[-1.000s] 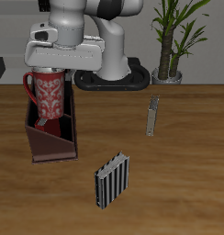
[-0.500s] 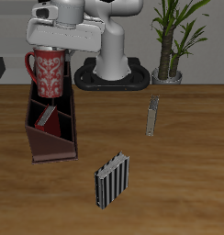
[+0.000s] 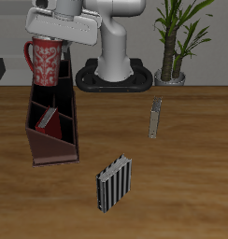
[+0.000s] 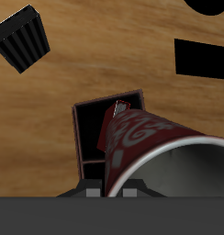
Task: Place the red book into the right desk caddy's left compartment and place the red mug into the right desk caddy's right compartment
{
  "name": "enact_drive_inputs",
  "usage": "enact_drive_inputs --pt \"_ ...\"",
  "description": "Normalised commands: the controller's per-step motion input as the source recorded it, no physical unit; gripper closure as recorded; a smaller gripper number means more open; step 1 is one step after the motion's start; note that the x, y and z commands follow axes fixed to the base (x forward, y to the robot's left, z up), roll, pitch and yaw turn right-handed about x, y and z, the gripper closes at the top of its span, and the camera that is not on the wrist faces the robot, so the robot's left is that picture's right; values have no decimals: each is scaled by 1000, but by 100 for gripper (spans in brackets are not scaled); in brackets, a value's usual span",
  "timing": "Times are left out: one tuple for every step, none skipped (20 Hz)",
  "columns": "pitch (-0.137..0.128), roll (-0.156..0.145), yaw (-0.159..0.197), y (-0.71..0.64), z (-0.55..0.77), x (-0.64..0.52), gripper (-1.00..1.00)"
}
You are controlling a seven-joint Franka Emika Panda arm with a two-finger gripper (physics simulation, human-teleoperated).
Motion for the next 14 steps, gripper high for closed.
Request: enact_drive_inputs --pt "-38 -6 13 45 -119 -501 100" --pt "24 48 -23 26 -155 -431 100" --pt "-50 -69 10 -108 -115 -471 100" --pt "0 0 0 48 33 53 100" --pt "-21 -48 -73 -106 -86 -351 100" --pt "-30 36 7 90 -191 -612 100" --pt "5 71 11 134 -37 -171 100" --pt "-45 -106 -71 -135 -105 -682 100" --pt "69 29 -120 1 -119 -159 100" --pt "161 118 -185 208 -226 -454 100" --pt "-83 -38 163 146 -128 -628 100" --pt "102 -63 -128 19 -255 -470 100" --pt "43 82 9 78 -166 -422 100" --pt "9 -24 -14 21 -94 -324 100"
